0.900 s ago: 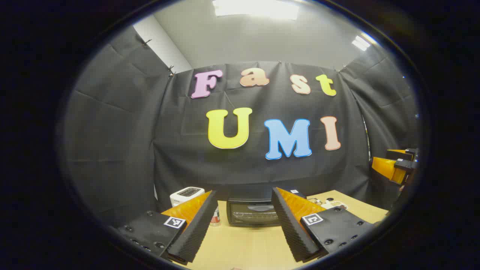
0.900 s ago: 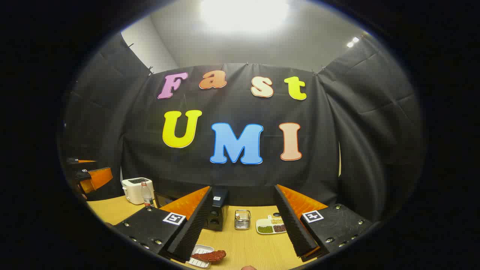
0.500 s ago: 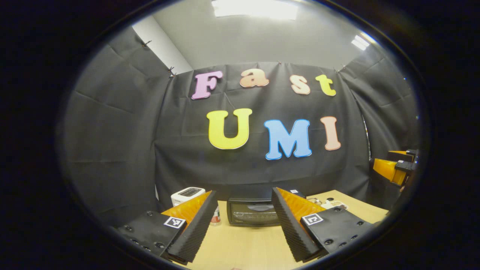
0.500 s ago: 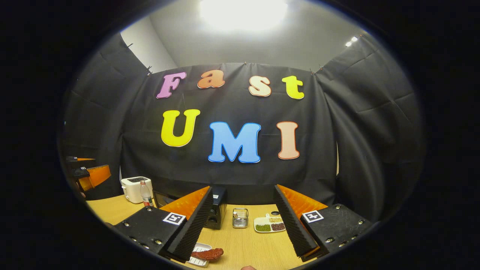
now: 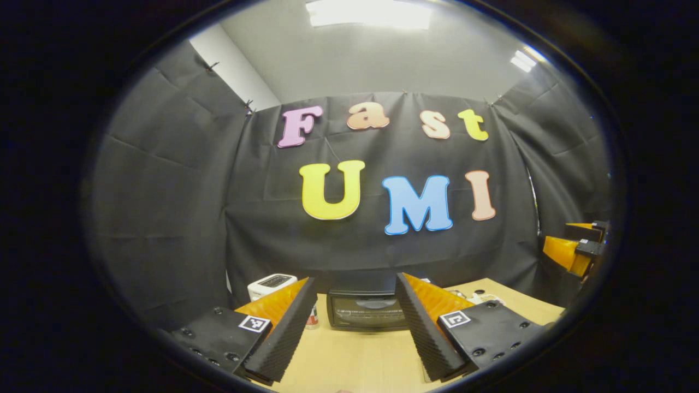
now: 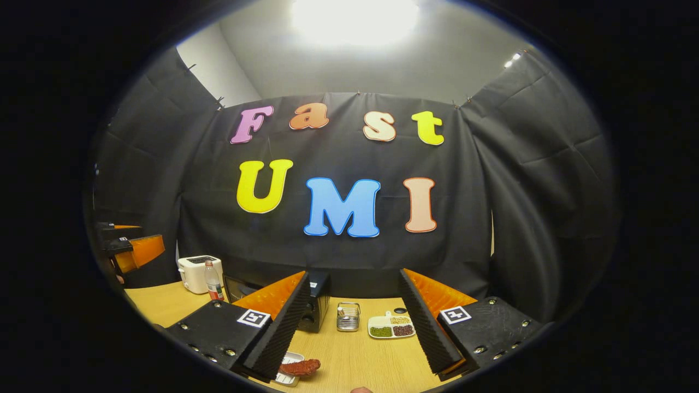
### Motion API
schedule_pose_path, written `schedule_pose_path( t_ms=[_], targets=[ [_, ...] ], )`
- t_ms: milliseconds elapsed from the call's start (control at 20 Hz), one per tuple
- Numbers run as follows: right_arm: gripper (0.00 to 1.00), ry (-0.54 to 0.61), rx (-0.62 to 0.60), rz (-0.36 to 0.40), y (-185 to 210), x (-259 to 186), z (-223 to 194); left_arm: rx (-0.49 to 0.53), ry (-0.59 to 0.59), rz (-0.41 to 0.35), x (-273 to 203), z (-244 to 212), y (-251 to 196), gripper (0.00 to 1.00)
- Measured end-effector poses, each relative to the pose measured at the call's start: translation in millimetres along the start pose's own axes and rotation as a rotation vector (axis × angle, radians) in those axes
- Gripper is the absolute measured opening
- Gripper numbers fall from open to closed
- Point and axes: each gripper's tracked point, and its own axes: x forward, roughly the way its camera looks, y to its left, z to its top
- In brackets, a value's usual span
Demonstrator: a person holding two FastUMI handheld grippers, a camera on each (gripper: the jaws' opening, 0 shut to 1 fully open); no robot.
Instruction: Open the electric oven with the left hand, put the food in, and close the electric oven.
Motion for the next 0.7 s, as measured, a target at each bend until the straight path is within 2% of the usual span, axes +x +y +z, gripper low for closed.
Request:
schedule_pose_path(
  t_ms=[350,700],
  targets=[
    [0.98,0.008,0.014,0.034,-17.4,3.1,-13.7,0.017,-0.008,0.048,18.2,-3.5,-4.9,1.00],
    [0.98,0.035,0.040,0.019,-23.2,11.3,-18.1,0.007,-0.003,0.023,73.3,-16.4,-9.2,1.00]
  ],
)
